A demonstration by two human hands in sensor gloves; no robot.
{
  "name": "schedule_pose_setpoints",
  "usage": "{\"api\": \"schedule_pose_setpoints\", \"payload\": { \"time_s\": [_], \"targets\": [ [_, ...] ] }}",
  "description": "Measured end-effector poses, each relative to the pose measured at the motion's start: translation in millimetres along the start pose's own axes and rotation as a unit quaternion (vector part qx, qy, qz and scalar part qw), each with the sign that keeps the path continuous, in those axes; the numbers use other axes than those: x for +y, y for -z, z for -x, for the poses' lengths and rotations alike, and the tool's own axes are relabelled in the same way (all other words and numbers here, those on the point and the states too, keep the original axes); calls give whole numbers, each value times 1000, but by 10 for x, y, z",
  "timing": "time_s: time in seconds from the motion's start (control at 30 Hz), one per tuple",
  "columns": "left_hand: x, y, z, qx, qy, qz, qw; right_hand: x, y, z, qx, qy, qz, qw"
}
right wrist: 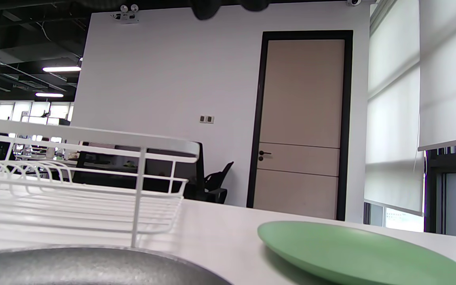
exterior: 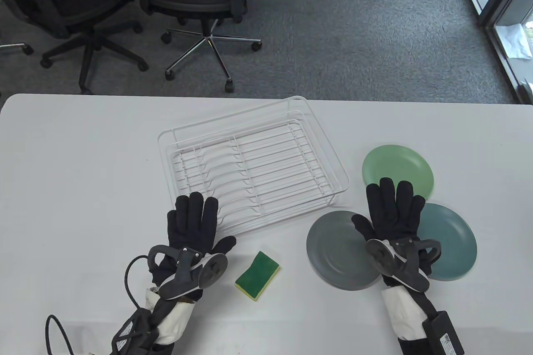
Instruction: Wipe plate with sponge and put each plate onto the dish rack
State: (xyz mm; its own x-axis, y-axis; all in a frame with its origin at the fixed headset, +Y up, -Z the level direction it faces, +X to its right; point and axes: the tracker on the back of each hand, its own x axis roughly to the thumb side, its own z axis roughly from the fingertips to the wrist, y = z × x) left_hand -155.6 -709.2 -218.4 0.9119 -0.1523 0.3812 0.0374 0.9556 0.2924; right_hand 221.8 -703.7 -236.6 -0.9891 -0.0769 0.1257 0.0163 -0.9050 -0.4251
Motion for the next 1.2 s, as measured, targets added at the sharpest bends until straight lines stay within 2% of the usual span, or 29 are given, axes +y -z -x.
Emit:
{"api": "schedule_pose_setpoints", "payload": {
  "time_s": [0.13,0.3,0.43,0.6,0.8,0.9,1.2],
  "targets": [
    [122,-20,-239,-52,13,-47,997,-3,1,8,3,3,-1,1000],
    [110,-16,-531,-107,25,-41,993,15,-2,11,7,4,-7,1000],
    [-7,29,-722,-141,41,1,989,31,0,9,5,3,-13,1000],
    [-196,60,-839,-160,53,97,981,31,3,6,4,5,-17,1000],
    [-422,71,-930,-183,54,206,960,45,1,-10,3,5,-27,1000],
    [-457,74,-960,-187,72,212,957,51,3,-20,3,7,-34,999],
    [-475,89,-941,-181,42,221,957,103,26,-72,5,20,-66,998]
  ]
}}
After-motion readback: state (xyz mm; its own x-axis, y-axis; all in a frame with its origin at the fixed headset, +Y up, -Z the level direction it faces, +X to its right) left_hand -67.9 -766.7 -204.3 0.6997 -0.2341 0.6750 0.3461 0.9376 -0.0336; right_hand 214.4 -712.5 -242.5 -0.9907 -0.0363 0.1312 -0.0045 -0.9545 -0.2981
